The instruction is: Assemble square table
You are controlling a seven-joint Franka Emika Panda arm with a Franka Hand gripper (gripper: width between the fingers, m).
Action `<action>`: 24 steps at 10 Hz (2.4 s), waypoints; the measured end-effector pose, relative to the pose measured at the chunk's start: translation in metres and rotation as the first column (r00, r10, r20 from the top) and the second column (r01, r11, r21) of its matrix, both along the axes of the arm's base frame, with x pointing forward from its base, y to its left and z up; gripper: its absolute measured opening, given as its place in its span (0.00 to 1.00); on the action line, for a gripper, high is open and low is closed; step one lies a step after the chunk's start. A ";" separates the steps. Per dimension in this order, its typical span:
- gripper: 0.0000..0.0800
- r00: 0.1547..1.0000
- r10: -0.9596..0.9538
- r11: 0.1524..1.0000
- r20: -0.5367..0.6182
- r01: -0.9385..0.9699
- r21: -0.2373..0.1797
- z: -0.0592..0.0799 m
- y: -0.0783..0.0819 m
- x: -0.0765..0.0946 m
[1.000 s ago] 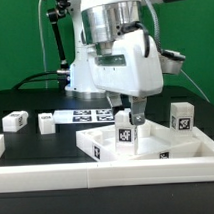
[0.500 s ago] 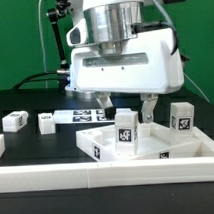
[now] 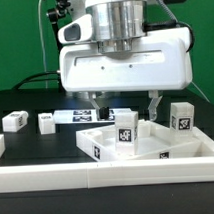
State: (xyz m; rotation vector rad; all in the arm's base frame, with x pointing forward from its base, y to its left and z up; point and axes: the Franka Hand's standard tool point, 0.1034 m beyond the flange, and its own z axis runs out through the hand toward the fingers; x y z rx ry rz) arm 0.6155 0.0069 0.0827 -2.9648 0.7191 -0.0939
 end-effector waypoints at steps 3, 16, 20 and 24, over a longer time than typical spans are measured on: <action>0.81 0.998 0.057 0.998 0.004 -0.057 -0.005 0.000 0.000 0.000; 0.36 0.765 -0.641 0.764 -0.062 0.644 0.051 0.000 0.005 -0.001; 0.36 0.418 -0.896 0.411 -0.152 0.909 0.076 0.000 0.012 -0.002; 0.36 0.119 -0.969 0.108 -0.215 0.992 0.062 0.000 0.019 -0.001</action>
Offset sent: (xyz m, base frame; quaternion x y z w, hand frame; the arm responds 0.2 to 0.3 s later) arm 0.0000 0.0000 0.0000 0.0000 0.0000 0.0000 1.0000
